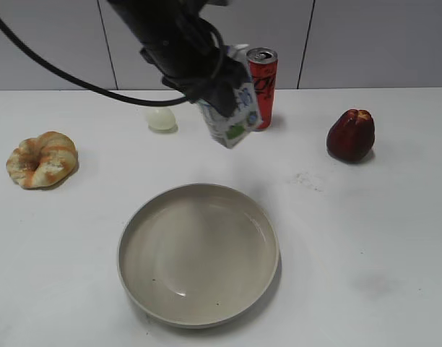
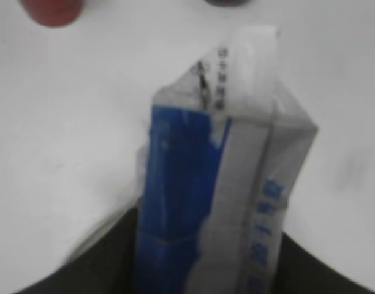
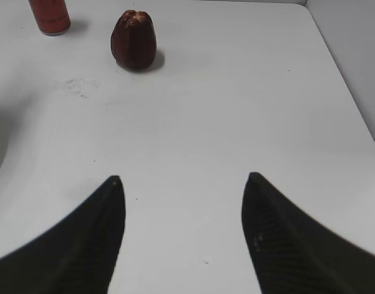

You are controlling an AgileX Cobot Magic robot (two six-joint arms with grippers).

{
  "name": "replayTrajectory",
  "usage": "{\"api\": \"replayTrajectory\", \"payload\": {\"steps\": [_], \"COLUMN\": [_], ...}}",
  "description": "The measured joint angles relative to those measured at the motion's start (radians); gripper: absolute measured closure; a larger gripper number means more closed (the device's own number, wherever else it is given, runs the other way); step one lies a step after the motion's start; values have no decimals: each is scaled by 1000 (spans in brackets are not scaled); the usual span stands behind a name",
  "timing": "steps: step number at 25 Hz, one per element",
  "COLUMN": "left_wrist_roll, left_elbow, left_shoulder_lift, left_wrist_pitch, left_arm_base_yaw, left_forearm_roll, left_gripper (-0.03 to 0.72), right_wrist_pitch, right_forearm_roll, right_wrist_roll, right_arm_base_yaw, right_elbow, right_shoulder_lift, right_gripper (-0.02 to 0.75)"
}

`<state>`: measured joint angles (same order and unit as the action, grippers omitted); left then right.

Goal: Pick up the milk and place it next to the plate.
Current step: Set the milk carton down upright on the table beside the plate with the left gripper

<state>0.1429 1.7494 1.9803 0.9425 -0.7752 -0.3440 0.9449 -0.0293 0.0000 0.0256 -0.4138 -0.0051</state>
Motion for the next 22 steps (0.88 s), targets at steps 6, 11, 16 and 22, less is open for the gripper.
{"api": "replayTrajectory", "payload": {"steps": [6, 11, 16, 22], "left_wrist_roll": [-265, -483, -647, -810], "left_elbow": [2, 2, 2, 2], "left_shoulder_lift": [64, 120, 165, 190], "left_wrist_pitch": [-35, -43, -55, -77], "left_arm_base_yaw": [-136, -199, -207, -209], "left_forearm_roll": [21, 148, 178, 186], "left_gripper": [387, 388, 388, 388], "right_wrist_pitch": [0, 0, 0, 0], "right_forearm_roll": [0, 0, 0, 0], "right_wrist_roll": [0, 0, 0, 0], "right_arm_base_yaw": [0, 0, 0, 0], "right_elbow": [0, 0, 0, 0], "right_shoulder_lift": [0, 0, 0, 0], "right_gripper": [279, 279, 279, 279]}}
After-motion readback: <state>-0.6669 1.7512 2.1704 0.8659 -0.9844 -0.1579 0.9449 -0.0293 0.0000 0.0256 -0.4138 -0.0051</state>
